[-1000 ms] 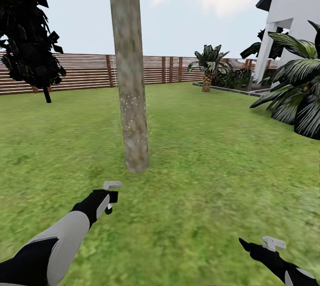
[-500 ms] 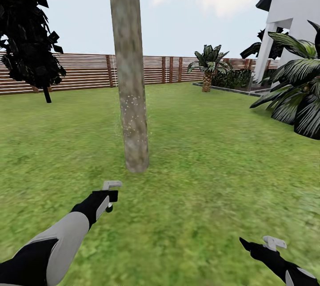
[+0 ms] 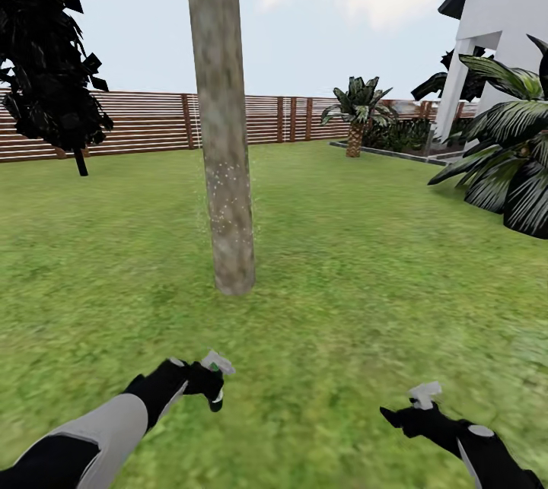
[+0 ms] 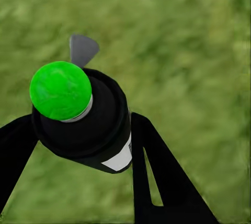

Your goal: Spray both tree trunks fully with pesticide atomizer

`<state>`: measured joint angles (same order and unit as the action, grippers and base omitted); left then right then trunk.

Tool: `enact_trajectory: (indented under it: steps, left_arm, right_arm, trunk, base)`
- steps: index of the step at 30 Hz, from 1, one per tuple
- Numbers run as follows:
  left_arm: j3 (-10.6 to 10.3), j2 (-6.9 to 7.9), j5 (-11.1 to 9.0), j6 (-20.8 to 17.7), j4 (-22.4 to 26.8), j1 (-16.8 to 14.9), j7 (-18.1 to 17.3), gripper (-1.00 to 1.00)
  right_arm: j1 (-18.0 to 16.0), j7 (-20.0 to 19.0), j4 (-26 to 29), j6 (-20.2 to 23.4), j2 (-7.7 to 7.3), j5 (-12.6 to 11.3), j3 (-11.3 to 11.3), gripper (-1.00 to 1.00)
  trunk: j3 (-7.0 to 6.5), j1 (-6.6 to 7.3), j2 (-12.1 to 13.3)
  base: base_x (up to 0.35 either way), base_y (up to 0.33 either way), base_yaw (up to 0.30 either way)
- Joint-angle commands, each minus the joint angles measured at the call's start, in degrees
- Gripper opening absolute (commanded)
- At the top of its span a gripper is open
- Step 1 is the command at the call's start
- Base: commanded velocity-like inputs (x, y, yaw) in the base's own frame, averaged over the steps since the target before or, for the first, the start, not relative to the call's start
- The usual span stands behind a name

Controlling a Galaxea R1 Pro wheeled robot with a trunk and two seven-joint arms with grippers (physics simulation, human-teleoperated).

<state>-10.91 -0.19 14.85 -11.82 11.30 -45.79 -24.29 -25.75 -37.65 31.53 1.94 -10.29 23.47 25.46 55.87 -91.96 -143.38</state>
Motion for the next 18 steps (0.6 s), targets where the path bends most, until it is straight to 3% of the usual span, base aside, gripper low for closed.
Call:
enact_trajectory:
  steps: [1,2,5,6,9,11,12,13,15,18]
  left_arm:
    - [-2.1,0.01,1.7,0.0,0.1,0.0,-2.3,-1.00]
    - [-3.9,0.01,2.8,0.1,0.2,0.0,-3.9,-1.00]
    - [-6.5,0.01,3.8,0.2,0.5,0.0,-7.4,-1.00]
    - [-7.4,0.01,4.0,0.3,0.9,0.0,-9.4,-1.00]
    - [-10.9,0.05,4.2,0.6,4.7,-0.1,-18.5,-1.00]
    - [-13.3,0.08,4.4,0.6,7.1,-0.1,-22.3,-1.00]
    - [-14.2,0.09,4.8,0.6,7.6,-0.1,-23.1,-1.00]
    - [-15.5,0.05,6.1,0.6,8.0,-0.1,-23.9,-1.00]
    - [-16.3,0.00,8.8,0.6,8.3,-0.2,-25.6,-1.00]
    - [-16.8,-0.08,14.5,2.0,9.2,-0.2,-31.9,-1.00]
  right_arm:
    - [0.0,-3.2,0.0,0.0,0.09,0.0,-0.7,1.00]
    - [-0.2,-7.5,0.0,0.1,0.15,0.0,-1.4,1.00]
    - [-0.5,-14.9,1.6,1.8,0.27,0.1,-3.5,1.00]
    - [-0.5,-16.9,3.7,2.9,0.34,0.1,-5.2,1.00]
    - [-0.6,-21.2,10.6,5.1,0.51,0.0,-13.6,1.00]
    - [-0.6,-21.9,13.6,5.4,1.59,-0.1,-17.1,1.00]
    - [-0.6,-22.1,14.5,5.5,2.36,-0.2,-17.8,1.00]
    - [-0.6,-22.2,15.3,5.5,3.68,-0.1,-18.5,1.00]
    - [-0.6,-22.3,15.8,5.5,4.96,0.0,-19.6,1.00]
    - [-0.6,-26.4,17.3,5.6,6.33,0.0,-23.7,1.00]
  trunk:
    - [0.00,0.00,0.0]
    - [0.00,0.00,0.0]
    - [0.00,0.00,0.0]
    - [0.00,0.00,0.0]
    - [0.00,0.00,0.0]
    - [0.00,0.00,0.0]
    - [0.00,0.00,0.0]
    - [0.00,0.00,0.0]
    - [0.00,0.00,0.0]
    - [0.00,0.00,0.0]
  base:
    - [0.000,0.000,0.000]
    - [0.000,0.000,0.000]
    - [0.000,0.000,0.000]
    - [0.000,0.000,0.000]
    - [0.000,0.000,0.000]
    - [0.000,0.000,0.000]
    - [0.000,0.000,0.000]
    - [0.000,0.000,0.000]
    - [0.000,0.000,0.000]
    - [0.000,0.000,0.000]
